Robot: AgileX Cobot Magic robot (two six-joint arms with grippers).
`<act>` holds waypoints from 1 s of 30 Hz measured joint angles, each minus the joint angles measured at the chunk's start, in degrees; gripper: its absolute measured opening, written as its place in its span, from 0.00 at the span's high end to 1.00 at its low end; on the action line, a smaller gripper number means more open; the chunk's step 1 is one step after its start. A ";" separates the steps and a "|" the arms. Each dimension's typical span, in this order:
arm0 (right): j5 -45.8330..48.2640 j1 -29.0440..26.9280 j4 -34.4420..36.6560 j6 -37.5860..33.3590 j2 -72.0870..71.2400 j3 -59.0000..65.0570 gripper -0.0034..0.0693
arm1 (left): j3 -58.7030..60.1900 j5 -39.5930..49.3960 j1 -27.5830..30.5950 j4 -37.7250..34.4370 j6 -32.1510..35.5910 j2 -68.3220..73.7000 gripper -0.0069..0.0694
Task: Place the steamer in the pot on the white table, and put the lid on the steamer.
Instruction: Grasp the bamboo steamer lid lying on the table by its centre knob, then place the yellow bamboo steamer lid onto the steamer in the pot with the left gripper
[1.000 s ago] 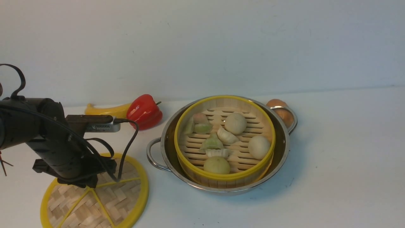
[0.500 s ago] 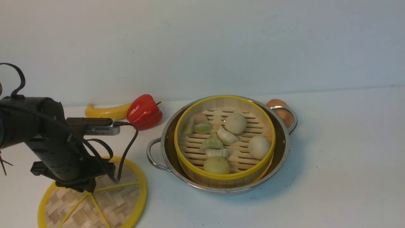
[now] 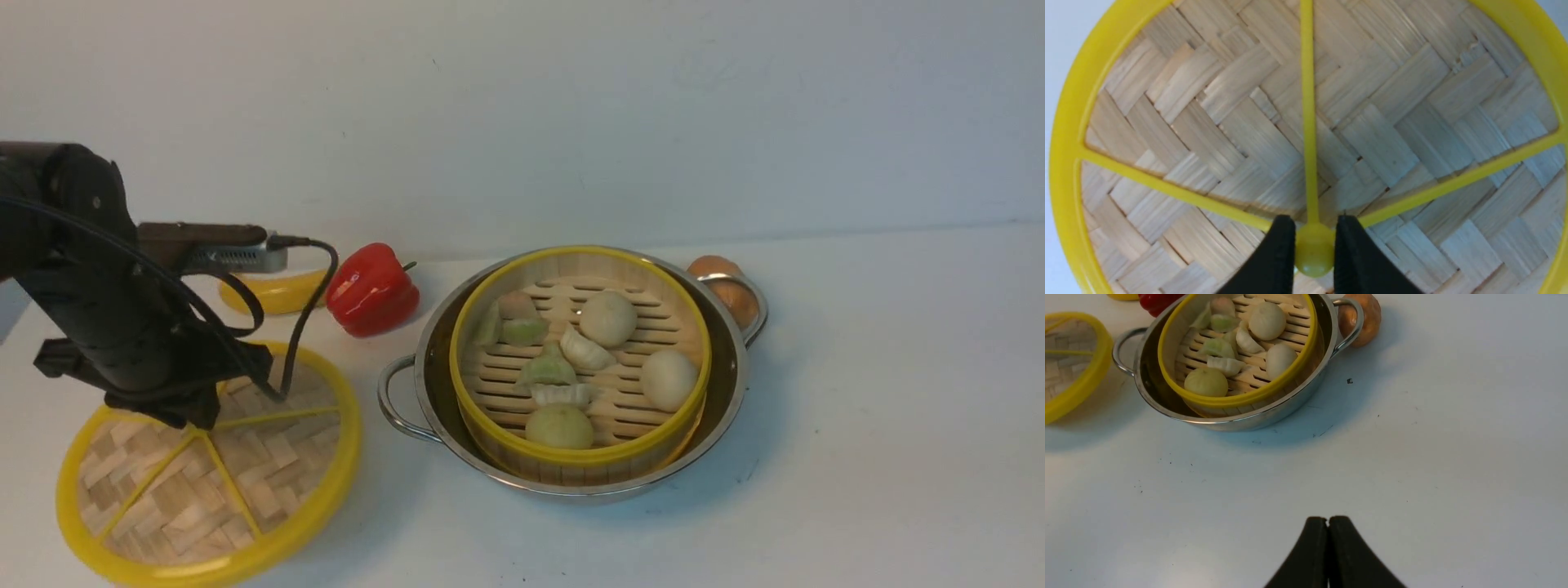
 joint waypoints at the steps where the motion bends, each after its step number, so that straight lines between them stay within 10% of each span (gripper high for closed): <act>1: 0.00 0.00 0.00 0.00 0.00 0.00 0.93 | -0.64 0.76 0.00 0.86 0.00 -1.02 0.76; 30: 0.66 0.00 0.00 1.48 0.00 0.02 0.91 | -31.10 6.04 -21.15 -3.19 3.98 11.27 0.76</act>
